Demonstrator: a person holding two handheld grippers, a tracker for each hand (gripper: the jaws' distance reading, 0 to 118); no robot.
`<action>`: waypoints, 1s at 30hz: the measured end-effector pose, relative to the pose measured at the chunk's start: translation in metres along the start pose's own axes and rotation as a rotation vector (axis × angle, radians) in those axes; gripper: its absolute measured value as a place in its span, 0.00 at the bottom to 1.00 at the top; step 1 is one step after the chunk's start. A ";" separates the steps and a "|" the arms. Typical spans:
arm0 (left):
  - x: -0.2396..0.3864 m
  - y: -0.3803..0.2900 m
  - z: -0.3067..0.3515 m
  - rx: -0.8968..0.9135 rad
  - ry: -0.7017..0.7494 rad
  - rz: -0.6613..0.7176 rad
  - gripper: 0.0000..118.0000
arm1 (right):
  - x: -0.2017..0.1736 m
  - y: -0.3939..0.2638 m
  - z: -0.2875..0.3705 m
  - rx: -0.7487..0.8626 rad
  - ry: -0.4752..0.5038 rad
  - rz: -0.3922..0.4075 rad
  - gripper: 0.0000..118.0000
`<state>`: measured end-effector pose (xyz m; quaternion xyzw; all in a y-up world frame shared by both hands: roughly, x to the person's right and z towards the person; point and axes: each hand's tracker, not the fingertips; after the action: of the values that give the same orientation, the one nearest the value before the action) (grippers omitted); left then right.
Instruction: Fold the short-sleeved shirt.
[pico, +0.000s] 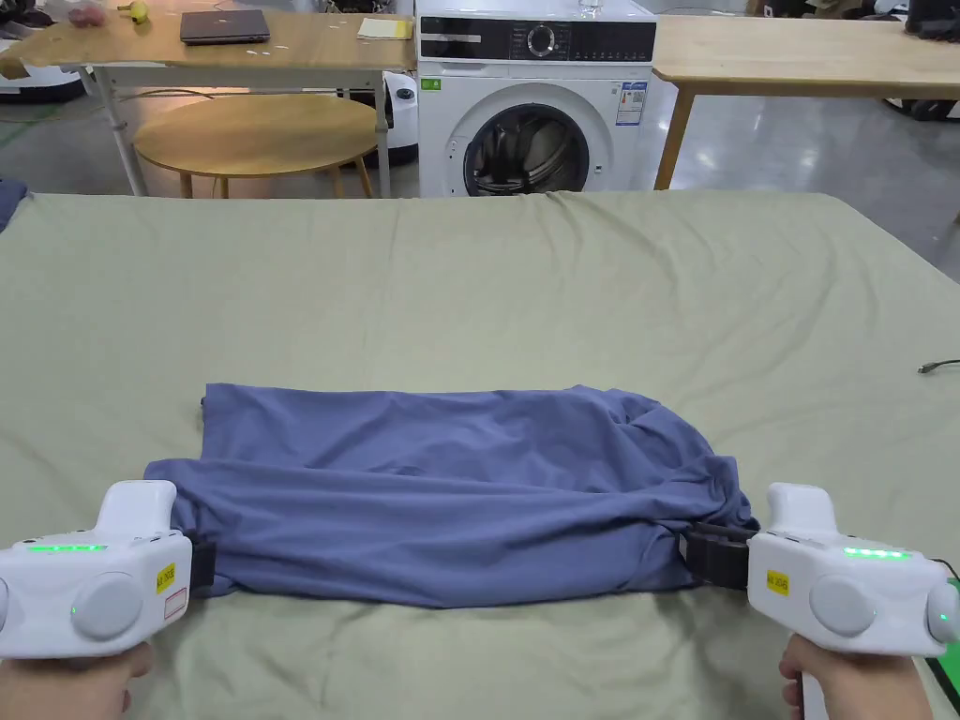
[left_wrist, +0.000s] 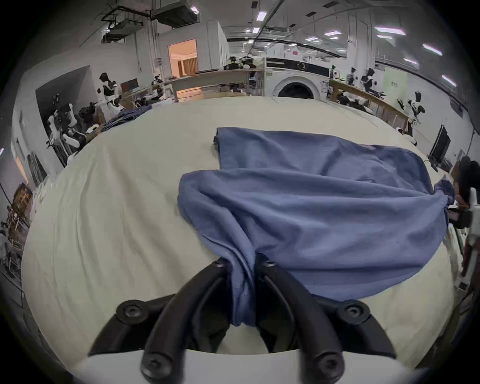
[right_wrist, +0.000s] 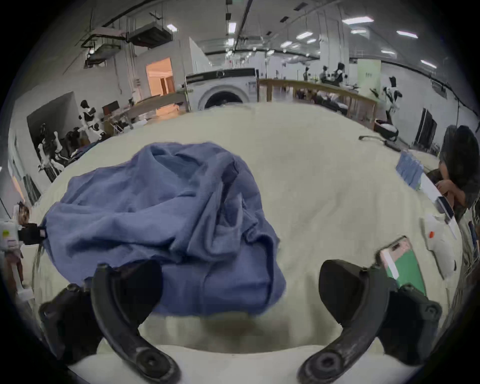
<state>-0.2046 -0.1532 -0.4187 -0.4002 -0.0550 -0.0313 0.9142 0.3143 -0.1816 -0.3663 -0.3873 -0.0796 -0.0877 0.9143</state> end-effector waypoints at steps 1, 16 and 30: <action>-0.003 0.003 0.003 0.000 -0.004 0.004 0.07 | 0.004 0.001 -0.002 -0.026 0.053 -0.029 0.94; -0.025 -0.014 0.143 0.160 -0.060 0.048 0.05 | -0.004 -0.039 0.157 0.116 0.140 0.000 0.05; -0.045 -0.107 0.135 0.107 0.030 -0.002 0.33 | -0.021 -0.107 0.160 0.044 0.044 0.090 0.65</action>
<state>-0.2705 -0.1259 -0.2553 -0.3500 -0.0431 -0.0351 0.9351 0.2582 -0.1375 -0.1867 -0.3682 -0.0441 -0.0530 0.9272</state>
